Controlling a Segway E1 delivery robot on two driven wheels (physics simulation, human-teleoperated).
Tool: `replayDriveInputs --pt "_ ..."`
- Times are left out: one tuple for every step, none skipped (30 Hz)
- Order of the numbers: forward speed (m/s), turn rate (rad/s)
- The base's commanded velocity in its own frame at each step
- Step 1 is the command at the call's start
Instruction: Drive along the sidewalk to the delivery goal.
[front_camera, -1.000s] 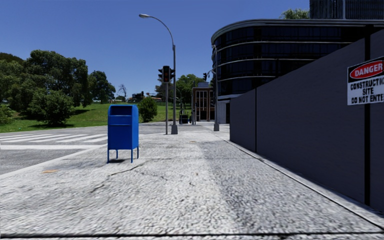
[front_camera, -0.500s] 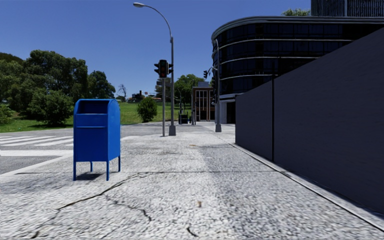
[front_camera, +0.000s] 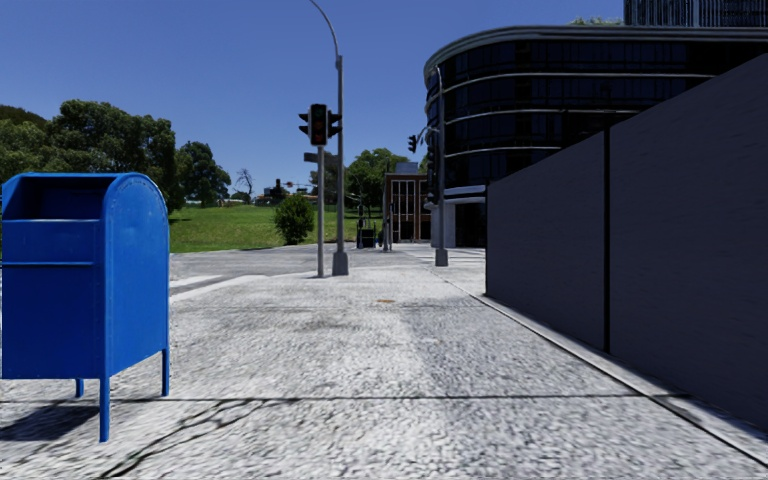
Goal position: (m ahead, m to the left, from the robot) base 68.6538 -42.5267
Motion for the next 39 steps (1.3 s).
replayDriveInputs --pt "2.00 0.00" --pt "2.00 0.00" --pt "2.00 0.00" --pt "2.00 0.00" --pt "2.00 0.00" --pt "2.00 0.00" --pt "2.00 0.00" --pt "2.00 0.00" --pt "2.00 0.00" --pt "2.00 0.00" --pt "2.00 0.00" --pt "2.00 0.00" --pt "2.00 0.00" --pt "2.00 0.00" --pt "2.00 0.00" --pt "2.00 0.00" --pt "2.00 0.00" --pt "2.00 0.00" --pt "2.00 0.00" --pt "2.00 0.00" --pt "2.00 0.00" --pt "2.00 0.00" --pt "2.00 0.00" --pt "2.00 0.00" --pt "2.00 0.00" --pt "2.00 0.00" --pt "2.00 0.00" --pt "2.00 0.00" --pt "2.00 0.00" --pt "2.00 0.00" --pt "2.00 -0.01" --pt "2.00 -0.02" --pt "2.00 -0.03" --pt "2.00 -0.03" --pt "1.95 -0.05" --pt "1.85 -0.06" --pt "1.78 -0.07" --pt "1.77 -0.04" --pt "1.77 -0.04"
